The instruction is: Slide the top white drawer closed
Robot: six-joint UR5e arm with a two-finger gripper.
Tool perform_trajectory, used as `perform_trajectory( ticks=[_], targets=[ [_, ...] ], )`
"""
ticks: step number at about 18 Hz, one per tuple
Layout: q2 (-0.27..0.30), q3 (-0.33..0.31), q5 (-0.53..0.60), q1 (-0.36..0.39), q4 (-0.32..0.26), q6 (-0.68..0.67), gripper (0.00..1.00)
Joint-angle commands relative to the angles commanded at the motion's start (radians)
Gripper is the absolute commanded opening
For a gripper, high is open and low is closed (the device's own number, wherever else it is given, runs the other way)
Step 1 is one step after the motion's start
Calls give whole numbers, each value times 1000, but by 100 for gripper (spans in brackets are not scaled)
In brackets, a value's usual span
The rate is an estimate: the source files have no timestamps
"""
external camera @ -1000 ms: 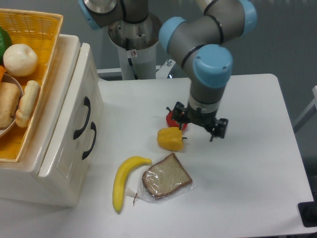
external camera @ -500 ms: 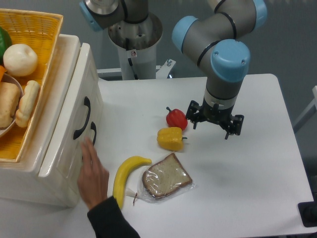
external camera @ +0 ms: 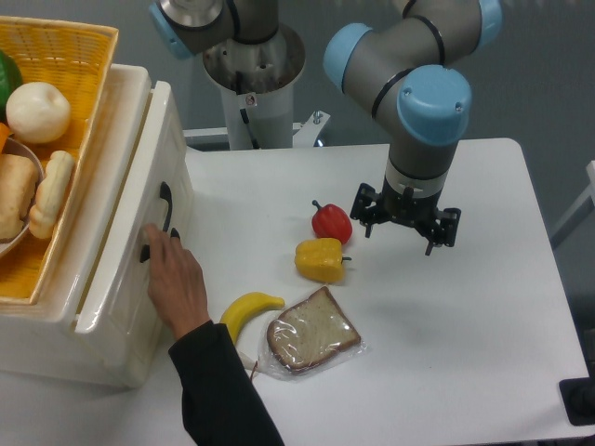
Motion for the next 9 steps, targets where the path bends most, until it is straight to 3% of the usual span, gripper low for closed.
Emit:
perform_trajectory(
  ticks=[9],
  targets=[
    [-6, -5, 2, 0, 0, 0, 100]
  ],
)
